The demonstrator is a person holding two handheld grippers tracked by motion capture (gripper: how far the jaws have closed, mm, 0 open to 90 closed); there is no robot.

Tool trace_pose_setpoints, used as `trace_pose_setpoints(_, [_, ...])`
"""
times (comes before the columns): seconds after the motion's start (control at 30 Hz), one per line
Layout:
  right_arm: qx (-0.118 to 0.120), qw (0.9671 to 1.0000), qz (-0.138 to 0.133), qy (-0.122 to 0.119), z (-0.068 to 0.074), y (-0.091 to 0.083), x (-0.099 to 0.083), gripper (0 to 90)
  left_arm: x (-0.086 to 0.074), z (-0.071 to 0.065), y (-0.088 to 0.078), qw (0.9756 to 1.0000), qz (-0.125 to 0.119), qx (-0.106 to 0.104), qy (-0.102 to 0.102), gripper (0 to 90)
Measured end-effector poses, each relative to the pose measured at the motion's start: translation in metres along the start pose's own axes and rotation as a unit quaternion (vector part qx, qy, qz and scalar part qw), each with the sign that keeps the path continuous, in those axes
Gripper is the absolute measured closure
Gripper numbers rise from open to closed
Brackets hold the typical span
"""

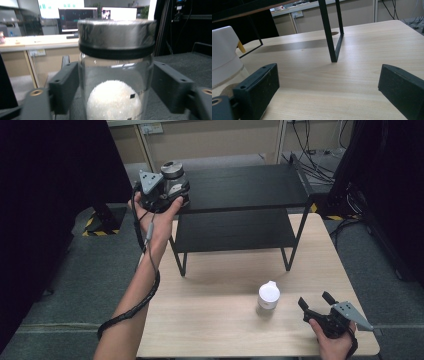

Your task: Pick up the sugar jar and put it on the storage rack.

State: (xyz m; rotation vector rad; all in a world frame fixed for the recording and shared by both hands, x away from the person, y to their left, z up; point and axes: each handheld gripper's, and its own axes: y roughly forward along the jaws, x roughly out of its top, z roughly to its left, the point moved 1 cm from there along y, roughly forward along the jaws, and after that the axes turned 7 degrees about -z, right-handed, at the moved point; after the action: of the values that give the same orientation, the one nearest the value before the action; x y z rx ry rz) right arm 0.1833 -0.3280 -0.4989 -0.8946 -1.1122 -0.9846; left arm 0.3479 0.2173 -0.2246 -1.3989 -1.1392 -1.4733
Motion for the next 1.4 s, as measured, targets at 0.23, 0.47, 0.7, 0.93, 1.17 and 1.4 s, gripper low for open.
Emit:
trace_pose_setpoints(0.23, [0.0, 1.0, -0.002, 0.001, 0.0, 0.0, -0.001, 3.6, -0.002, -0.007, -0.007, 0.9996, -0.017, 0.007, 0.022, 12.8])
trace_pose_setpoints(0.47, [0.0, 1.0, -0.001, 0.002, 0.0, 0.0, 0.0, 3.6, -0.001, -0.006, -0.017, 0.9993, -0.028, 0.005, 0.025, 12.3])
trace_pose_setpoints(0.7, [0.0, 1.0, 0.0, 0.001, 0.0, 0.0, 0.0, 3.6, -0.006, -0.004, -0.03, 0.9989, -0.037, 0.0, 0.031, 12.2])
trace_pose_setpoints(0.93, [0.0, 1.0, 0.001, 0.002, 0.0, 0.0, 0.0, 3.6, -0.016, -0.002, -0.044, 0.998, -0.052, -0.013, 0.033, 12.2])
trace_pose_setpoints(1.17, [0.0, 1.0, 0.001, 0.002, 0.0, 0.0, 0.0, 3.6, -0.026, -0.001, -0.051, 0.9976, -0.056, -0.018, 0.037, 11.8])
trace_pose_setpoints(1.4, [0.0, 1.0, 0.001, 0.002, 0.0, 0.0, 0.0, 3.6, -0.035, 0.001, -0.056, 0.9976, -0.053, -0.026, 0.035, 11.8])
